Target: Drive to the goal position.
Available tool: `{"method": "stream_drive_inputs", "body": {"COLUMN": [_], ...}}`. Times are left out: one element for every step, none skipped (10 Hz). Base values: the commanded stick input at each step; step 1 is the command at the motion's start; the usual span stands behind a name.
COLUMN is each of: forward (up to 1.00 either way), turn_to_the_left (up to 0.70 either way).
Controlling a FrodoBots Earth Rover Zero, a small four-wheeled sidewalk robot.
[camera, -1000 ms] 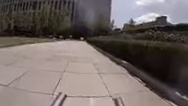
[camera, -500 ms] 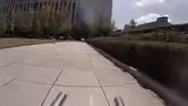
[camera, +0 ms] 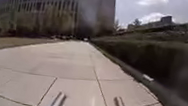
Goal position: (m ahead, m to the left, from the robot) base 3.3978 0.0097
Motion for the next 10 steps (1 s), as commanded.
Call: {"method": "stream_drive_inputs", "body": {"forward": [1.00, 1.00, 1.00, 1.00, 1.00, 1.00, 1.00, 1.00, 1.00, 1.00], "turn_to_the_left": [0.05, 0.05, 0.05, 0.05, 0.05, 0.05, 0.05, 0.05, 0.05, 0.05]}}
